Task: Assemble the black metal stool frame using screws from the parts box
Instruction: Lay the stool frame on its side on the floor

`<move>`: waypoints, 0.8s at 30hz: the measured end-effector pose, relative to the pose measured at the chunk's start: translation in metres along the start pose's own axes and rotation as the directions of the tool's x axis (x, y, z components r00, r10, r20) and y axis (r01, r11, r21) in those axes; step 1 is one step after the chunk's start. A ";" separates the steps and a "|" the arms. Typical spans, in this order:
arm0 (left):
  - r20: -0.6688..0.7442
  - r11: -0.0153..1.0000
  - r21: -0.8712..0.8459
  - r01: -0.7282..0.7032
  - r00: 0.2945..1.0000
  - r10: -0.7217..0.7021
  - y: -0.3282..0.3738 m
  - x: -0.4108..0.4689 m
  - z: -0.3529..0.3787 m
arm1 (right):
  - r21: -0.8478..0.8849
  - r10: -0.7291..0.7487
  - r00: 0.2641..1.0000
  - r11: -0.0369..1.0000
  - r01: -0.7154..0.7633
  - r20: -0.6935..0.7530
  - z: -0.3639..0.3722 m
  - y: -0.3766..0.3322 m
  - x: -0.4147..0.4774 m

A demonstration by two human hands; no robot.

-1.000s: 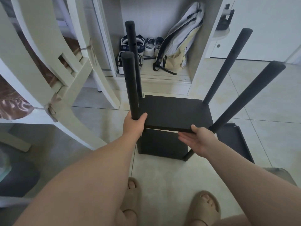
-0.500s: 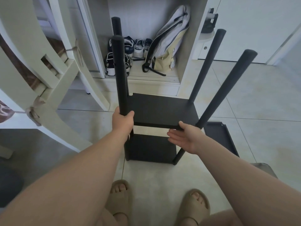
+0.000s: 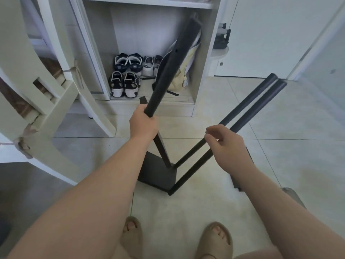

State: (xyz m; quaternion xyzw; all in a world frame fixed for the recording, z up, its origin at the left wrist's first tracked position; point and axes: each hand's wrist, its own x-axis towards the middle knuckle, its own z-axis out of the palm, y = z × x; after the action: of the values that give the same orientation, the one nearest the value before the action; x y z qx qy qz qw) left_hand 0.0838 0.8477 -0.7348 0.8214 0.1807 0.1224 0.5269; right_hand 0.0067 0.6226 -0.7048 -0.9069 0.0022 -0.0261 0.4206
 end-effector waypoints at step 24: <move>0.211 0.809 0.423 -0.409 0.912 0.351 0.037 -0.038 0.097 | -0.683 -0.616 0.750 0.657 0.319 -0.243 -0.082 0.008 -0.009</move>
State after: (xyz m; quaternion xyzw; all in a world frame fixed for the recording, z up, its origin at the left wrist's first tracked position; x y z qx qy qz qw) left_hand 0.0935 0.7371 -0.7415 0.9474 0.0035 0.1283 0.2930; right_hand -0.0062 0.5551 -0.6579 -0.9259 -0.1324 -0.3459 0.0747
